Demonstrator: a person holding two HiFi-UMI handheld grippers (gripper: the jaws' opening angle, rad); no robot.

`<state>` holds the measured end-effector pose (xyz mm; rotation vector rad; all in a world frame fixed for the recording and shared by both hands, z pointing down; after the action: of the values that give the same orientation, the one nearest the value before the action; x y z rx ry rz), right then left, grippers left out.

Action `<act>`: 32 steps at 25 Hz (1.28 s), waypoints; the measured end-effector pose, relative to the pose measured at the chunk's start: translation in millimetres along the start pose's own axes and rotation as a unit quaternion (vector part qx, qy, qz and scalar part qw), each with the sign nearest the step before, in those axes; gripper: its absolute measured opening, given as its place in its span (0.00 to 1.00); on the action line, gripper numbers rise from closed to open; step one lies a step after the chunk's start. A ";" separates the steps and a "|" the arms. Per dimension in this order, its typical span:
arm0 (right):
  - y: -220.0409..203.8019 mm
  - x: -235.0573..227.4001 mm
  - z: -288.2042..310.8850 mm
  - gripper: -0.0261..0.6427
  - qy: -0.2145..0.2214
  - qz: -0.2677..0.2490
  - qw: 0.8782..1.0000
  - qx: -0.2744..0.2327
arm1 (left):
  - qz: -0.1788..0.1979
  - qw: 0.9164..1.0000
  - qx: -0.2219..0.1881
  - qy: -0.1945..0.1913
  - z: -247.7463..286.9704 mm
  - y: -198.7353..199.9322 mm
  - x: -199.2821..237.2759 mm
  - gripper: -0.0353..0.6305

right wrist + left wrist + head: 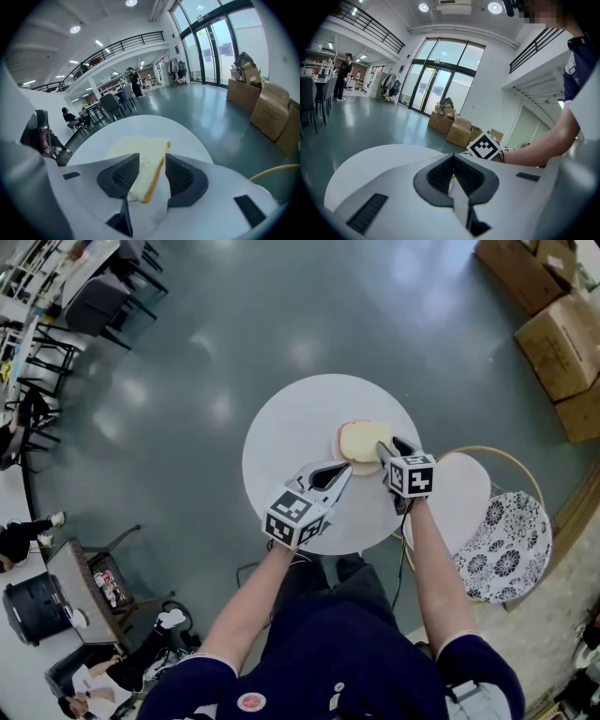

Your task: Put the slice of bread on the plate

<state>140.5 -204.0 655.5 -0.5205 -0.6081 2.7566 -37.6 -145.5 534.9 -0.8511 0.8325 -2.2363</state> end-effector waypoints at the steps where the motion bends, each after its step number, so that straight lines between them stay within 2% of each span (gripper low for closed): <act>1: 1.0 0.0 -3.3 0.27 -0.003 0.000 1.000 -0.004 | 0.001 1.000 -0.001 0.000 -1.1 0.7 -0.2 0.06; 10: 24.1 21.0 -56.9 0.27 0.035 -0.010 0.995 -0.092 | 0.004 1.000 -0.023 -0.002 -12.7 9.4 -7.4 0.06; 21: 50.2 69.8 -137.6 0.05 0.060 -0.050 0.979 -0.187 | 0.020 0.998 -0.065 -0.006 -44.8 32.6 -29.7 0.06; 27: 57.7 104.4 -186.8 0.05 0.085 -0.088 0.964 -0.237 | 0.036 0.995 -0.093 -0.008 -73.1 51.4 -48.9 0.06; 32: 65.8 131.0 -228.9 0.05 0.101 -0.117 0.946 -0.286 | 0.053 0.992 -0.113 -0.011 -98.2 67.7 -64.7 0.06</act>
<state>102.0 -137.7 394.7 -0.7802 -1.3300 2.2409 -48.8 -109.1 404.7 -0.9102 1.1095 -2.0626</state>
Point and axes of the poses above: the fingertips, and each gripper's own axes: z forward along the fingers, x to its left, y out of its top, the point moved 7 cm from there along -z, backward along the fingers, and after that the axes turned 14 degrees about x, right-handed, at the moved point
